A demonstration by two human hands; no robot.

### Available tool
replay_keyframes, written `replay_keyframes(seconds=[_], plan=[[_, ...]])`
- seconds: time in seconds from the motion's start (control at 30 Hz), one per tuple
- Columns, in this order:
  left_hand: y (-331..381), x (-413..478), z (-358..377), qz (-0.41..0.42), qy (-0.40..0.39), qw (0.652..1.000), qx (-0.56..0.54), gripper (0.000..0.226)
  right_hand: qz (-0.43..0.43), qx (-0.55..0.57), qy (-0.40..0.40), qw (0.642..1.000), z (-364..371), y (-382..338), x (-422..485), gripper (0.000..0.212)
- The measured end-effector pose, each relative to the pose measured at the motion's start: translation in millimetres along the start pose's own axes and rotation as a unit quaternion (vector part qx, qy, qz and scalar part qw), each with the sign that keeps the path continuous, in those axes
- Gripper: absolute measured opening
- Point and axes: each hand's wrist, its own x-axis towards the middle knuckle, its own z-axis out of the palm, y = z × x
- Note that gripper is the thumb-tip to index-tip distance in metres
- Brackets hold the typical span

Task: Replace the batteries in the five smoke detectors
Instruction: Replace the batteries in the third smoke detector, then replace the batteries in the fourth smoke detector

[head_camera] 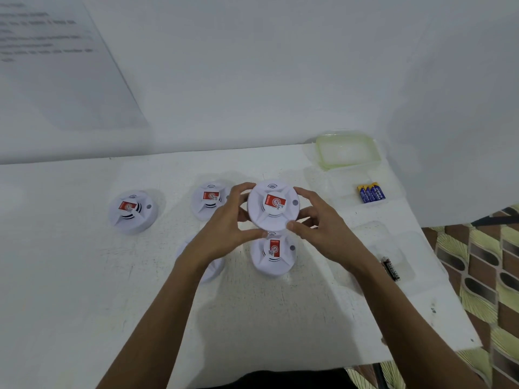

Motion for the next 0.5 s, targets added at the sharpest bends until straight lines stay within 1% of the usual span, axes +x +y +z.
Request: replay_keyframes(seconds=[0.13, 0.27, 0.43, 0.5], plan=[[-7.9, 27.8, 10.2, 0.010, 0.034, 0.998, 0.053, 0.083, 0.042, 0.012, 0.041, 0.998, 0.7, 8.8, 21.6, 0.062], [-20.9, 52.6, 20.4, -0.006, 0.035, 0.993, 0.111, 0.086, 0.064, 0.003, 0.069, 0.996, 5.1, 16.4, 40.5, 0.057], [-29.9, 73.5, 32.7, -0.039, 0.027, 0.991, 0.128, 0.084, 0.092, -0.057, 0.088, 0.990, 9.7, 26.3, 58.6, 0.050], [-31.1, 76.8, 37.4, -0.046, 0.023, 0.991, 0.125, 0.080, 0.117, -0.056, 0.089, 0.988, 10.8, 27.5, 62.2, 0.048]])
